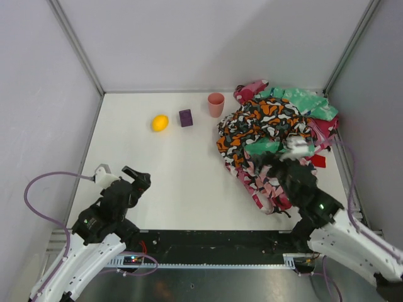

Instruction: Pick out a specific cloth from the pile

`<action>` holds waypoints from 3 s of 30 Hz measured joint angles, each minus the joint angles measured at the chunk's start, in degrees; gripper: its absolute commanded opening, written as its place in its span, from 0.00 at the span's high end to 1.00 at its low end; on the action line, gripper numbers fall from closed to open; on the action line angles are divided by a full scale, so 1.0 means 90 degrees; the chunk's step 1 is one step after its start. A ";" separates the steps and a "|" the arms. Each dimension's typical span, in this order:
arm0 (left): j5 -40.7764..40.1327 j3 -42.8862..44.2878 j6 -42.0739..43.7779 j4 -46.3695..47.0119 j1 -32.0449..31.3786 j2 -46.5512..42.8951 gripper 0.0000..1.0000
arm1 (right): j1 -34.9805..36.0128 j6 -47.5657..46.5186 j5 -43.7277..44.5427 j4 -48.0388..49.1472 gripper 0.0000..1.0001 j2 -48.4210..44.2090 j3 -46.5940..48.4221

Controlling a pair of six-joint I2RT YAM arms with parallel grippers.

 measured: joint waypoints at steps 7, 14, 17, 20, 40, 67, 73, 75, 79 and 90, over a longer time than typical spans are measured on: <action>0.0017 0.0000 -0.0002 -0.0005 0.0000 0.0019 0.00 | 0.0962 -0.1355 0.0736 -0.0600 0.01 0.4760 0.3155; 0.0012 -0.0005 -0.0002 -0.0005 0.0000 0.0019 0.00 | 0.1239 -0.2186 0.1095 -0.2259 0.01 0.7703 0.3670; 0.0012 -0.0005 -0.0005 -0.0005 0.0000 0.0036 0.00 | 0.1100 -0.2392 0.0877 -0.2569 0.01 0.8123 0.3672; 0.0012 -0.0005 -0.0002 -0.0007 0.0000 0.0112 0.00 | 0.0840 -0.2531 0.0867 -0.2616 0.01 0.8434 0.3689; -0.0007 -0.0005 -0.0002 -0.0005 0.0000 0.0260 0.00 | 0.0034 -0.2866 0.2625 -0.0889 1.00 0.7580 0.3927; 0.1552 0.0731 0.1025 0.1817 0.0000 0.3043 0.00 | -0.5836 0.0000 -0.2331 -0.0865 1.00 0.6951 0.4233; 0.2992 0.1953 0.1753 0.3096 -0.0117 0.5496 0.00 | -0.6018 0.0403 -0.2645 -0.0869 1.00 0.7329 0.4284; 0.3351 0.2504 0.1955 0.3402 -0.0262 0.6322 0.00 | -0.6023 0.0474 -0.2664 -0.0874 1.00 0.7393 0.4311; 0.4029 0.3808 0.2353 0.3791 -0.0653 0.8043 0.00 | -0.6040 0.0590 -0.2684 -0.0894 1.00 0.7533 0.4359; 0.5204 0.7308 0.2586 0.4012 -0.1236 1.2101 0.00 | -0.6064 0.0648 -0.2691 -0.0903 0.97 0.7601 0.4362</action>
